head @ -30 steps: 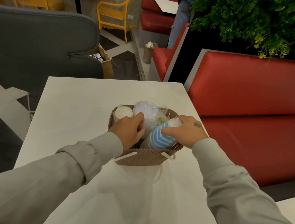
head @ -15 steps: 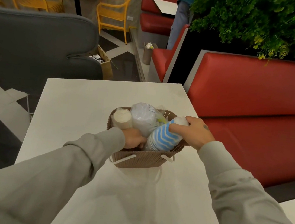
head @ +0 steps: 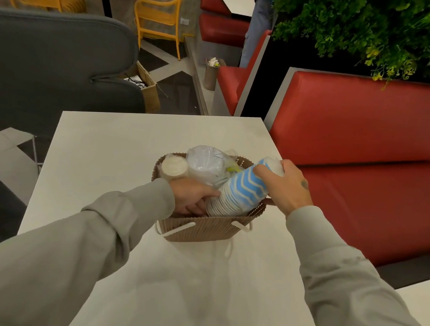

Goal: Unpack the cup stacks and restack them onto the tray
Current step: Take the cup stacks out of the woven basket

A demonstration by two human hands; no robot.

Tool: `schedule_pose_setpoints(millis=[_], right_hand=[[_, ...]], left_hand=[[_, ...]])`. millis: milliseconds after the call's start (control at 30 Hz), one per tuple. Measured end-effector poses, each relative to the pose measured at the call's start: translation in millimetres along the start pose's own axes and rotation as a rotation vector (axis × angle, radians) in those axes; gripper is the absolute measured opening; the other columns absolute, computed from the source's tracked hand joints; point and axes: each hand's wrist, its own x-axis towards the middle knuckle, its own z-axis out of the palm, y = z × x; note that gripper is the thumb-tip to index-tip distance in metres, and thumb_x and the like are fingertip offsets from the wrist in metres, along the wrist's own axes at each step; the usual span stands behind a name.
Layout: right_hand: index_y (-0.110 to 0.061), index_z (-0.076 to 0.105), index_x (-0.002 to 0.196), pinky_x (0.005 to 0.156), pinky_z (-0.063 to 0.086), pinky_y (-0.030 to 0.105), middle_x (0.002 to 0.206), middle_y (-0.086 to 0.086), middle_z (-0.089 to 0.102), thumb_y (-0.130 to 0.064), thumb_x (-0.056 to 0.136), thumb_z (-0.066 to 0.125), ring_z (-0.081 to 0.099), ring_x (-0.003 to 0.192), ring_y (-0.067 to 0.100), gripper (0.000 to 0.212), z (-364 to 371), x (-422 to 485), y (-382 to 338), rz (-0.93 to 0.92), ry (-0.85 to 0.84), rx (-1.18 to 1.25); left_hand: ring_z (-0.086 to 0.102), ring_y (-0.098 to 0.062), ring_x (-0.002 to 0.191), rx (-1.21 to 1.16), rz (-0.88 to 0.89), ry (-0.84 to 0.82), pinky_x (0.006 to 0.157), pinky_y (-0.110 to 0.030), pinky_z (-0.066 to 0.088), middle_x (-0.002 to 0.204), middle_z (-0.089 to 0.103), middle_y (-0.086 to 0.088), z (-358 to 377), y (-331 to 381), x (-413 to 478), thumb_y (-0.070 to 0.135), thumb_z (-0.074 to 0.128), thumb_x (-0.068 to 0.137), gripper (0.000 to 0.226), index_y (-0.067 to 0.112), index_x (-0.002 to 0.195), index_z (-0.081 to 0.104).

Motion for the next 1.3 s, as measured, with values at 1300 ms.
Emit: schedule_pose_setpoints(millis=[1300], right_hand=[[-0.025,0.064,0.11,0.069,0.048,0.012,0.093,-0.012,0.068,-0.03,0.076,0.083,0.06,0.076,-0.006,0.04,-134,-80,83,-0.229,0.077,-0.002]], left_hand=[[0.06,-0.023,0.088,0.179,0.45,0.237,0.077,-0.027,0.045,0.082,0.059,0.006,202,-22,-26,0.033,0.09,0.066,0.084,0.031,0.137,0.046]])
